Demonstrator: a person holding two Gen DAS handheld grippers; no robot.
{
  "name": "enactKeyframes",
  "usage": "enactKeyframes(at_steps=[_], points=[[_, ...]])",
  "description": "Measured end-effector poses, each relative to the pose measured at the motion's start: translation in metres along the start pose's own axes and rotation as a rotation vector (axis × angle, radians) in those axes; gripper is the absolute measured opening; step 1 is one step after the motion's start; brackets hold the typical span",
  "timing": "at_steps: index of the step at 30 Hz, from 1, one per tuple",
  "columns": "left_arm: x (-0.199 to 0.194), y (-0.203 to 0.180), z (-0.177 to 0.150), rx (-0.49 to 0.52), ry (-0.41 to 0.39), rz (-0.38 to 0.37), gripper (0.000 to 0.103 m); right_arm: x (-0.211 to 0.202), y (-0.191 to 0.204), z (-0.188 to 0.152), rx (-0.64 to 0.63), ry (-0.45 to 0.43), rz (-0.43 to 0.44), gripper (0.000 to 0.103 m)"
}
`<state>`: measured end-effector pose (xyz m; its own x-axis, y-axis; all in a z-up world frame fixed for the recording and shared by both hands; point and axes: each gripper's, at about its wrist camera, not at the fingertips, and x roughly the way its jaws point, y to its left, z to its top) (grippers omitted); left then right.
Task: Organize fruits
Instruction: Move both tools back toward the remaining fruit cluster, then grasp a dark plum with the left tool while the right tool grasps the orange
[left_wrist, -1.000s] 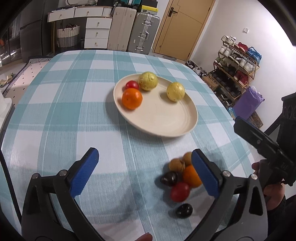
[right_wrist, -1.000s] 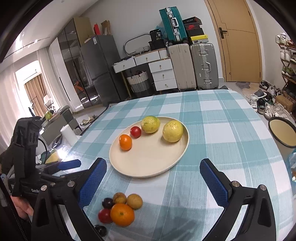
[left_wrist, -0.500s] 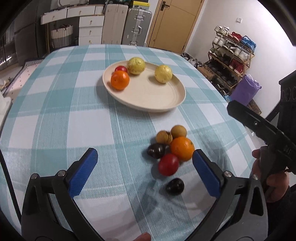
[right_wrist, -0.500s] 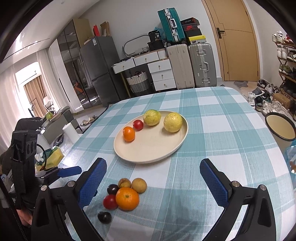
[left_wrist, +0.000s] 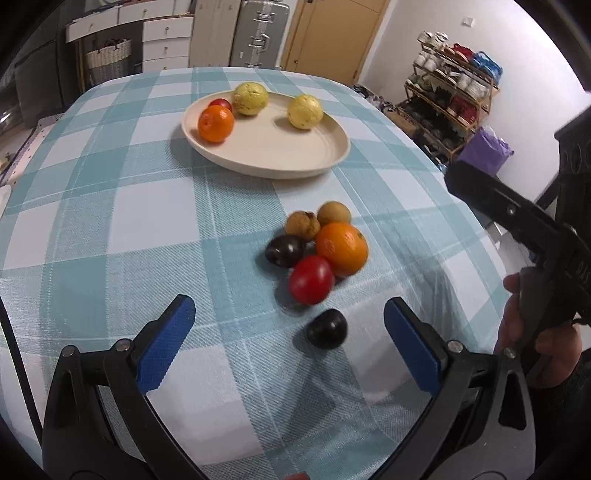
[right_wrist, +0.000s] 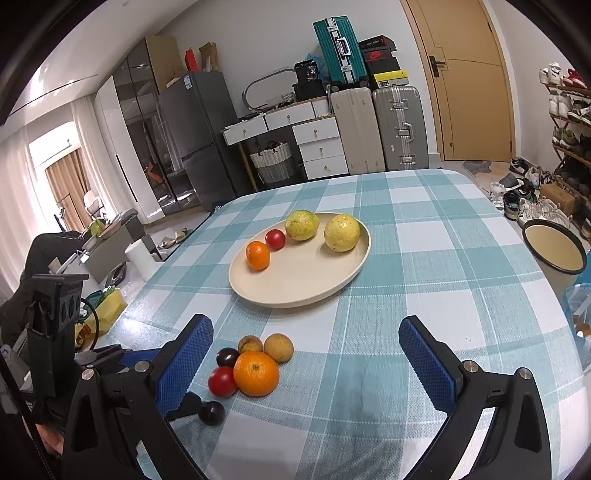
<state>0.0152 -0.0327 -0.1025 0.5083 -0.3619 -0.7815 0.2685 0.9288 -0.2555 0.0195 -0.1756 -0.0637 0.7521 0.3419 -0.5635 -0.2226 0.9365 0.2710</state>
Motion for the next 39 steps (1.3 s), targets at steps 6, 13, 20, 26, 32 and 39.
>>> enactKeyframes(at_steps=[6,13,20,26,32,39], points=[[0.006,0.000,-0.005,-0.014,0.025,-0.028,0.101,-0.002,0.000,-0.003,-0.003,-0.002,-0.002,0.103],[0.004,-0.004,-0.008,0.003,0.013,-0.065,0.090,-0.002,0.001,-0.008,0.002,0.018,0.010,0.103],[0.008,-0.006,-0.010,0.001,0.049,-0.113,0.055,-0.003,0.000,-0.010,0.007,0.021,0.011,0.103],[0.011,-0.006,-0.013,0.011,0.068,-0.178,0.033,-0.001,-0.003,-0.010,0.018,0.027,0.011,0.103],[0.010,0.007,-0.014,-0.038,0.065,-0.213,0.021,-0.001,-0.001,-0.012,0.014,0.030,0.016,0.103],[0.003,0.010,-0.013,-0.043,0.047,-0.216,0.021,0.002,-0.001,-0.014,0.020,0.049,0.027,0.103]])
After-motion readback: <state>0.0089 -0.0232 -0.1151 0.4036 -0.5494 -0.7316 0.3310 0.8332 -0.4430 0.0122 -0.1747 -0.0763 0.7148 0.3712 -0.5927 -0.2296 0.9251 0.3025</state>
